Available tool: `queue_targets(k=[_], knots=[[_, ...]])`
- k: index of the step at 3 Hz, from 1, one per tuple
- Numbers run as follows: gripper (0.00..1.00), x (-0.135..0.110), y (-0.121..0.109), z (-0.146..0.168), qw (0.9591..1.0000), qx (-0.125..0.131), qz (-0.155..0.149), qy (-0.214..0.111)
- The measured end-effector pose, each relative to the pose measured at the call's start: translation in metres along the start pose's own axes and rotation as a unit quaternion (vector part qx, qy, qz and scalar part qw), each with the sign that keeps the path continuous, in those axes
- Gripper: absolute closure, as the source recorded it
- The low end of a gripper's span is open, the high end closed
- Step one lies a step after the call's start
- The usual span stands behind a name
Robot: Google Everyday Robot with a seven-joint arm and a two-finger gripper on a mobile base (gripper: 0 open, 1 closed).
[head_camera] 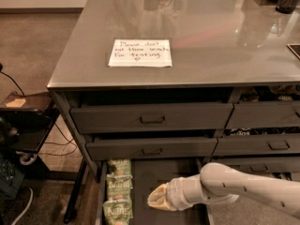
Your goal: Pick green jalapeno chip bag from bottom drawer and place on counter
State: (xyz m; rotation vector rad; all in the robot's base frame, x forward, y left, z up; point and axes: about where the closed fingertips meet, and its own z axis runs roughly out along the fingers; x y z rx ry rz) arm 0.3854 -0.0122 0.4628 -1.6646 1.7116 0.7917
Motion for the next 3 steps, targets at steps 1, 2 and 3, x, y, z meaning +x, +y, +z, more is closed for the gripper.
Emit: queue_targets(k=[1,2,3], knots=[[1.0,0.023,-0.001,0.048,0.9991,-0.013,-0.039,-0.003],[1.0,0.041,0.0,0.109,0.9981,-0.03,-0.053,-0.006],[1.0,0.041,0.0,0.109,0.9981,-0.03,-0.053,-0.006]])
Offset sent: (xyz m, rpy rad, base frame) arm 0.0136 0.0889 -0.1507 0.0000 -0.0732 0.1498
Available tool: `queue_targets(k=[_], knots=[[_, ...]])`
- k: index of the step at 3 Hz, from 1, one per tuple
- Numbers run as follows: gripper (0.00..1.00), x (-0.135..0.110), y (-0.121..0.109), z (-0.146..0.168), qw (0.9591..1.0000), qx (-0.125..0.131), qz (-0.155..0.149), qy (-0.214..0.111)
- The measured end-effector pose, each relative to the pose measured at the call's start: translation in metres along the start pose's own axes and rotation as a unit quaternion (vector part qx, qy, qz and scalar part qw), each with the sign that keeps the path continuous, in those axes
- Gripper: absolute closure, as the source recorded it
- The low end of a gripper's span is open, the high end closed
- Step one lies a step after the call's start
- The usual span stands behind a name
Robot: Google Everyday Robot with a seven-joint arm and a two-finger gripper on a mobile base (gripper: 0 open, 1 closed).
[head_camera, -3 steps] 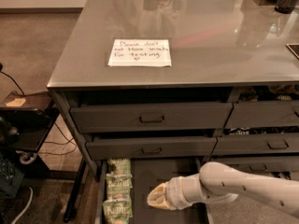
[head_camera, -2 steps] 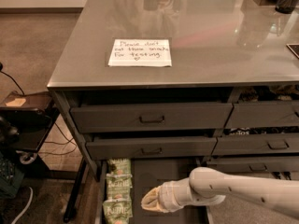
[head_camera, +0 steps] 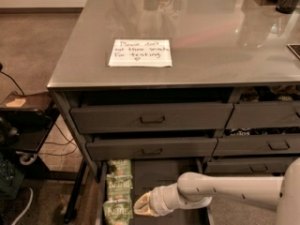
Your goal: Pick green jalapeno chip bag from bottom drawer and place on counter
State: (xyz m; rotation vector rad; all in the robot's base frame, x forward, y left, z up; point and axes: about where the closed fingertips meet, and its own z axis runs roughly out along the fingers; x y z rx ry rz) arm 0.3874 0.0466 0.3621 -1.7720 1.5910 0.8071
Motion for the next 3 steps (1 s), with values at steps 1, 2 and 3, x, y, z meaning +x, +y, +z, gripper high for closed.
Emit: queue_targets(k=[1,2,3], knots=[[1.0,0.014,0.006,0.02,0.9996,-0.007,-0.019,0.019],[1.0,0.024,0.005,0.067,0.9983,-0.015,-0.05,0.027],[1.0,0.037,0.002,0.11,0.9952,-0.03,-0.085,0.039]])
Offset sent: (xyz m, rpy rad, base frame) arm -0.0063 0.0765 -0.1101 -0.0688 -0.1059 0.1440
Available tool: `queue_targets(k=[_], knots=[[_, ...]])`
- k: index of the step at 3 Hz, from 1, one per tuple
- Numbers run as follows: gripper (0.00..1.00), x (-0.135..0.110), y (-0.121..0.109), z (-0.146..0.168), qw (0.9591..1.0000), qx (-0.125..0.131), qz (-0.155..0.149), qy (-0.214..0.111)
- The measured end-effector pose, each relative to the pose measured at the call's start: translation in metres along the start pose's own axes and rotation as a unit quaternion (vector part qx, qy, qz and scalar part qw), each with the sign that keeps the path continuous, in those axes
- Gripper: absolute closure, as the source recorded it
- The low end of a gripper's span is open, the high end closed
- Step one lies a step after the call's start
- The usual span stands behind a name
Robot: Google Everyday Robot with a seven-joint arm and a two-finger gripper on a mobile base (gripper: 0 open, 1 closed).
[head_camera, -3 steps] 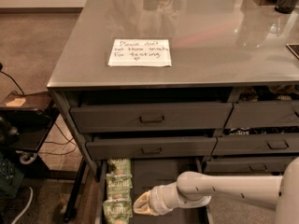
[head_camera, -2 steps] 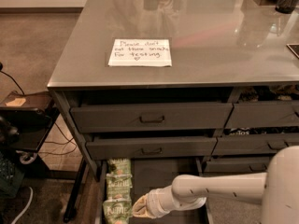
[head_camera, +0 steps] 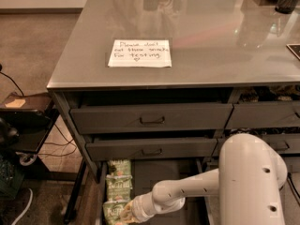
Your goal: Pick green jalapeno chip bag from bottom drawer and place on counter
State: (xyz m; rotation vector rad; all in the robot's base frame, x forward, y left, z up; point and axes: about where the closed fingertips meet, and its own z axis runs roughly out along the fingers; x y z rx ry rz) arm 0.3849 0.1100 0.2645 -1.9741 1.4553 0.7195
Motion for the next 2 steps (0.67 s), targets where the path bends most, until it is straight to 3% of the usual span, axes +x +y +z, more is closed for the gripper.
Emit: queue_targets(k=[2], knots=[[0.58,-0.0041,0.0013,0.0088,1.0,-0.007,-0.006,-0.001]])
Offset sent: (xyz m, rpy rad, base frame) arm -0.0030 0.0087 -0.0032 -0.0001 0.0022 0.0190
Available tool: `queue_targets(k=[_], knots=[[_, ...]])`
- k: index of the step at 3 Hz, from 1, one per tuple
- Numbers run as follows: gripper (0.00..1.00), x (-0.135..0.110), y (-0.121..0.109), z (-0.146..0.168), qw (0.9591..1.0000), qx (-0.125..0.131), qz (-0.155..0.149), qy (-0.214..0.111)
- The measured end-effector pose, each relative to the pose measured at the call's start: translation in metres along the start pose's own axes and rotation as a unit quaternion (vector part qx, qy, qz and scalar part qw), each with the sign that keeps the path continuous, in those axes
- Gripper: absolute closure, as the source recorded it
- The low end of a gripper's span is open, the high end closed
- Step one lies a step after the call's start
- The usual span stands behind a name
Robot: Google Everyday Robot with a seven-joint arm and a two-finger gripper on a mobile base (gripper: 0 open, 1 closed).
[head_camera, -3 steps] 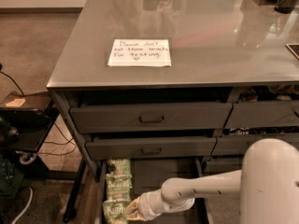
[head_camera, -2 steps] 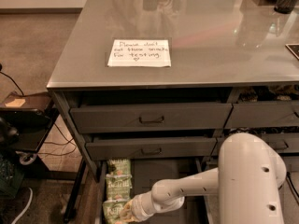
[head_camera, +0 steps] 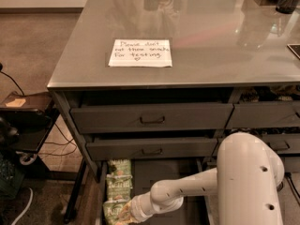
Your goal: Pick green jalapeno chip bag from bottom drawer and place on counter
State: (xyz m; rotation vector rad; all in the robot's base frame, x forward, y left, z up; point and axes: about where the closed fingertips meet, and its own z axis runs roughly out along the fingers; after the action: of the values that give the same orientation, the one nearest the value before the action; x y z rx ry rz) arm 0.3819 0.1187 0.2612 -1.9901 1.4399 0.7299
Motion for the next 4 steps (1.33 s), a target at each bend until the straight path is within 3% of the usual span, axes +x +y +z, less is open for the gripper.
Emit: queue_targets(k=[2,4], knots=[[0.11,0.017,-0.002,0.017,0.9993,0.029,-0.005,0.023],[0.13,0.037,-0.019,0.022,0.9976,0.059,-0.008,0.036]])
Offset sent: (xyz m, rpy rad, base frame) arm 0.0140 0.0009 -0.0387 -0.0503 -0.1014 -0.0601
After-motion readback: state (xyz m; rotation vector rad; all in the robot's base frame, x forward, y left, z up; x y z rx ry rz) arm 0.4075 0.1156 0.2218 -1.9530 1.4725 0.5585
